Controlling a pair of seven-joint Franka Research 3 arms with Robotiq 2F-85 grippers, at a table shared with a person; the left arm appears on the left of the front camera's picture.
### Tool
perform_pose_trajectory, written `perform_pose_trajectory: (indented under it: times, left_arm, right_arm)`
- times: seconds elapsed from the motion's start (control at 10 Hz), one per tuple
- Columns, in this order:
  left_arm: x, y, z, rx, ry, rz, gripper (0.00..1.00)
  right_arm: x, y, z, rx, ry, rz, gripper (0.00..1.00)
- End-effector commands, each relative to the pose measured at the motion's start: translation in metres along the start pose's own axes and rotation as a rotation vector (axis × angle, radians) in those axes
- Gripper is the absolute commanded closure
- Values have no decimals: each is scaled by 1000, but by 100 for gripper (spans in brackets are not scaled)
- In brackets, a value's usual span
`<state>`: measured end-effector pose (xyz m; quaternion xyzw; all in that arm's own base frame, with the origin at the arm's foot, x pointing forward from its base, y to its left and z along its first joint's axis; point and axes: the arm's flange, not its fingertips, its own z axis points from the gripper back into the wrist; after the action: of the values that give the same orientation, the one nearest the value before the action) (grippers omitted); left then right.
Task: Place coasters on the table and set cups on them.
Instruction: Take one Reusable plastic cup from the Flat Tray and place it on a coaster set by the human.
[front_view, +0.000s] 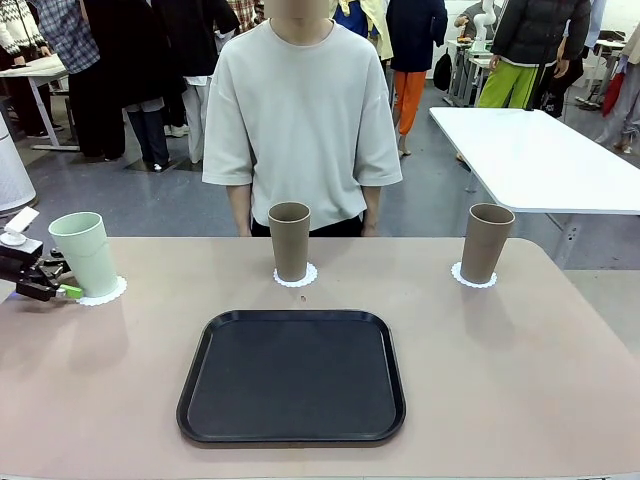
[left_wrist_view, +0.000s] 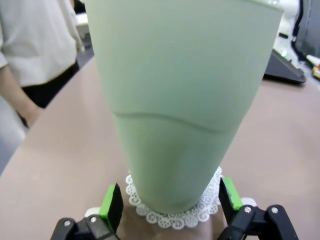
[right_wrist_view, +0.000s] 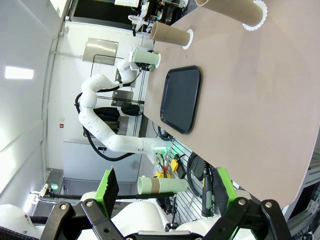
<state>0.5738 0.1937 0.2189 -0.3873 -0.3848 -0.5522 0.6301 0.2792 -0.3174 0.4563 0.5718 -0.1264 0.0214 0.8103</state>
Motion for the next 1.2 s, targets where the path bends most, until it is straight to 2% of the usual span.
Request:
perform_pose_trajectory:
  times: [0.0, 0.4, 0.6, 0.7, 0.9, 1.1]
  left_arm:
    - [11, -3, 12, 7, 56, 14, 0]
    - [16, -5, 34, 49, 113, 5, 0]
    - [35, -18, 52, 94, 194, -32, 0]
    - [56, -34, 64, 125, 291, -78, 0]
    - [122, -79, 85, 211, 531, -210, 0]
    - [178, -122, 89, 255, 705, -258, 0]
  right_arm:
    - [-1, 1, 1, 8, -1, 5, 0]
    - [-1, 1, 1, 8, -1, 5, 0]
    - [-1, 1, 1, 8, -1, 5, 0]
    - [-1, 1, 1, 8, -1, 5, 0]
    - [-1, 1, 1, 8, -1, 5, 0]
    - [-1, 1, 1, 8, -1, 5, 0]
